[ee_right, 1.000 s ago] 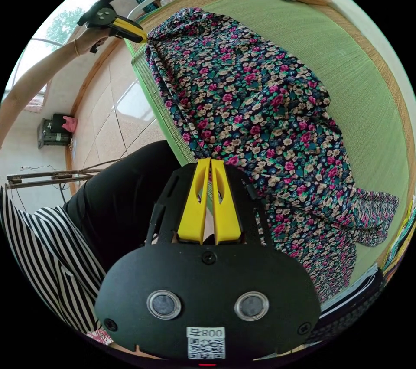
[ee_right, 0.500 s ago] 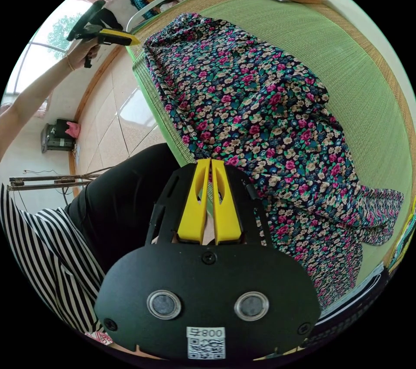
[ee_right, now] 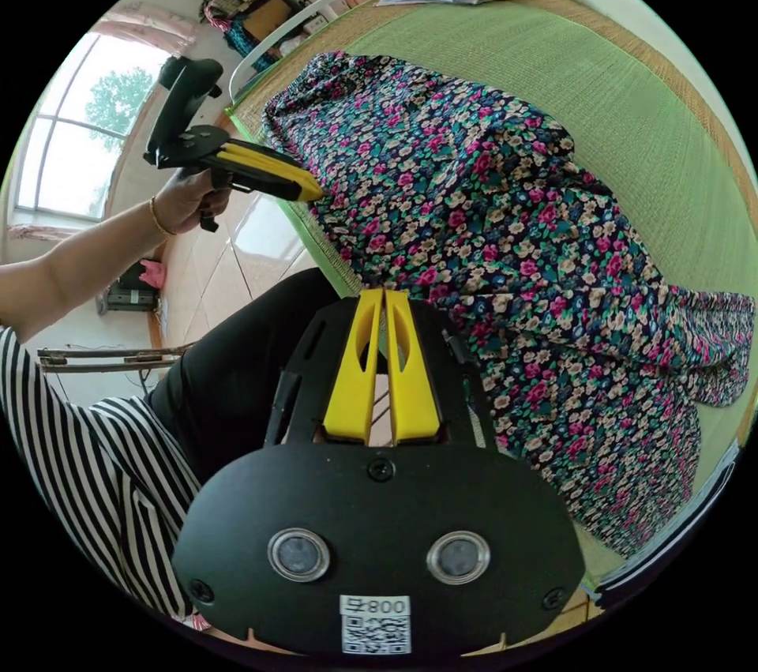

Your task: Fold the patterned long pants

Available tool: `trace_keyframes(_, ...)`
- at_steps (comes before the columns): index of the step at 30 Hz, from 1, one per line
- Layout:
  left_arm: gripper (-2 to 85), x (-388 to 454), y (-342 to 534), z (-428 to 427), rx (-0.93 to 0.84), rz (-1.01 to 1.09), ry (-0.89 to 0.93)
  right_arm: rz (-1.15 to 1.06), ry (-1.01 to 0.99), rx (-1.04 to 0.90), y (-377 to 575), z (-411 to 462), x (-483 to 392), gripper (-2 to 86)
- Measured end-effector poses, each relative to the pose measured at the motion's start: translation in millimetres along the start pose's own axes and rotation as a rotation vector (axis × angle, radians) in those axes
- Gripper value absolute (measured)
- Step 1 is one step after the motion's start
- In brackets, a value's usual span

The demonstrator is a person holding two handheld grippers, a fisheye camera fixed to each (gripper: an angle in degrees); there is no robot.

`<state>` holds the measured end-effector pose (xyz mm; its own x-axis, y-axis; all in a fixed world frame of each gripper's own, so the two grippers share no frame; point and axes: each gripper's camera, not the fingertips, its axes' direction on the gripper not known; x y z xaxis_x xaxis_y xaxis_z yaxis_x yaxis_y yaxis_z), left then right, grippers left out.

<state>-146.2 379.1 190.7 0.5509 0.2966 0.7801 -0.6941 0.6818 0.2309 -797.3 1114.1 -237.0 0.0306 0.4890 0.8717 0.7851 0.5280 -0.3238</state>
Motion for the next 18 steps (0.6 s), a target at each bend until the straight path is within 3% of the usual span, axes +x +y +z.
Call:
trace_keyframes(8,0.1,1,-16,13,0.041,0.014,0.032,0.149,-0.049,0.14,37,-47,50,0.1)
trace_keyframes(18,0.7,52,-94,67,0.056,0.161,0.195,0.215,-0.054,0.1,51,-50,79,0.3)
